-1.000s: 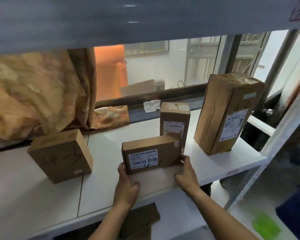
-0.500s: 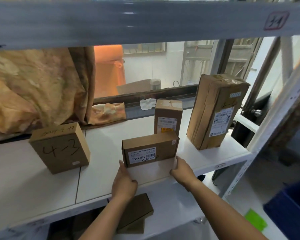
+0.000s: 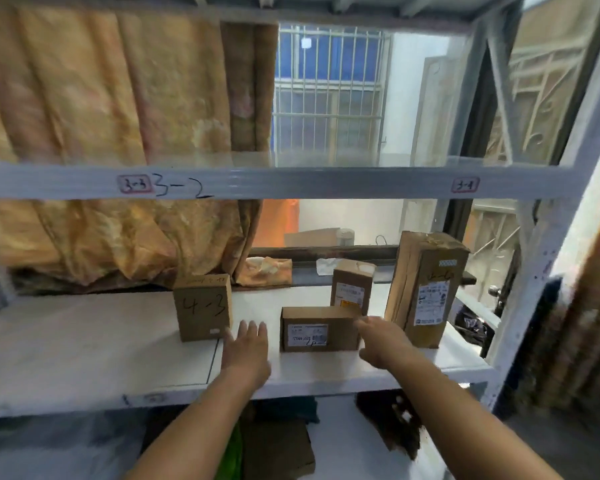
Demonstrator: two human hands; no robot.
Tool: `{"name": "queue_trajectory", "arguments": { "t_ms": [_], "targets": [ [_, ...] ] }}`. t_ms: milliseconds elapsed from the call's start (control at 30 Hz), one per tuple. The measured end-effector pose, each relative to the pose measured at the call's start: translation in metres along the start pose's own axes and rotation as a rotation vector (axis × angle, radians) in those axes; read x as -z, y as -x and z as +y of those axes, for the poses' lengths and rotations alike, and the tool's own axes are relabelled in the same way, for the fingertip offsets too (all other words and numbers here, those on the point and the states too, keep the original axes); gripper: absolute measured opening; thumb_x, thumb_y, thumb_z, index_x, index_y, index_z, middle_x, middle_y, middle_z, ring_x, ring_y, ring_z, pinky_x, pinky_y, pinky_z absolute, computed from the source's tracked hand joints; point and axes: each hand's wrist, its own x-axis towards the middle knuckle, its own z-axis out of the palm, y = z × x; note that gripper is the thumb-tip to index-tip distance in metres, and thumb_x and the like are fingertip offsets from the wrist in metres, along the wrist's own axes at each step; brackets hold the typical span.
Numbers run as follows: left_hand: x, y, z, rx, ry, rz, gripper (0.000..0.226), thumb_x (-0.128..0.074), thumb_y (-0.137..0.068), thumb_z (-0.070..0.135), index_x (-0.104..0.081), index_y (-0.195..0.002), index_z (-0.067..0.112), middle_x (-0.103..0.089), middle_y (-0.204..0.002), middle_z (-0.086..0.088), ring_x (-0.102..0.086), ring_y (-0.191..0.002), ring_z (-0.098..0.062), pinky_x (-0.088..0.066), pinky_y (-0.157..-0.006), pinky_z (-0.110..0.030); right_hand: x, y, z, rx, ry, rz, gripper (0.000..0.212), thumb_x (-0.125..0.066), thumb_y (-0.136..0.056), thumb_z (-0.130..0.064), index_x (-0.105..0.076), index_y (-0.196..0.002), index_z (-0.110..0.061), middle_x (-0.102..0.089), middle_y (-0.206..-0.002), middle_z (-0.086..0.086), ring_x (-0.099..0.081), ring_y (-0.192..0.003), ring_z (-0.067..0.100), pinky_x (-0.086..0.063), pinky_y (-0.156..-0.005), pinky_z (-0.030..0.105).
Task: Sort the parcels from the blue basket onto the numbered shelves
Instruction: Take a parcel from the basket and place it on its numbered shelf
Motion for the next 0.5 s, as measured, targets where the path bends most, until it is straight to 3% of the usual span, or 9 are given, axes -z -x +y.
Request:
{"name": "queue_trajectory", "arguments": {
  "t_ms": [200,367,500],
  "targets": [
    [0.051,0.094,-0.034,0.125,0.036,0.079,0.067,-0.037,-0.095,0.021,-0.001,-0.151,0.012,-0.004,-0.16,-0.008,-0.002,-0.148,-0.027,-0.008,-0.119,-0.048,0.06,0.051,-0.043,0.144,0.098,0.121,0.05,-0.062,-0.087,-0.026,-0.047,-0.135,-0.018,-0.052,-0.137,0.004,-0.051,-0.125,0.023,-0.044,-0.101,0.036],
    [0.055,0.194,-0.124,0.3,0.038,0.043,0.066,-0.036,-0.097,0.021,-0.001,-0.151,0.012,-0.005,-0.16,-0.005,-0.005,-0.147,-0.026,-0.009,-0.119,-0.046,0.077,0.08,-0.139,0.321,0.132,0.138,0.05,-0.054,-0.09,-0.024,-0.042,-0.138,-0.019,-0.045,-0.144,0.003,-0.043,-0.132,0.022,-0.04,-0.105,0.038],
    [0.043,0.285,-0.217,0.465,0.019,0.005,0.044,-0.042,-0.094,0.018,-0.038,-0.137,0.01,-0.038,-0.141,-0.011,-0.037,-0.129,-0.029,-0.035,-0.105,-0.044,0.08,0.114,-0.251,0.504,0.108,0.043,0.052,-0.053,-0.09,-0.026,-0.042,-0.14,-0.02,-0.045,-0.144,0.005,-0.046,-0.129,0.025,-0.042,-0.104,0.037]
  ]
}}
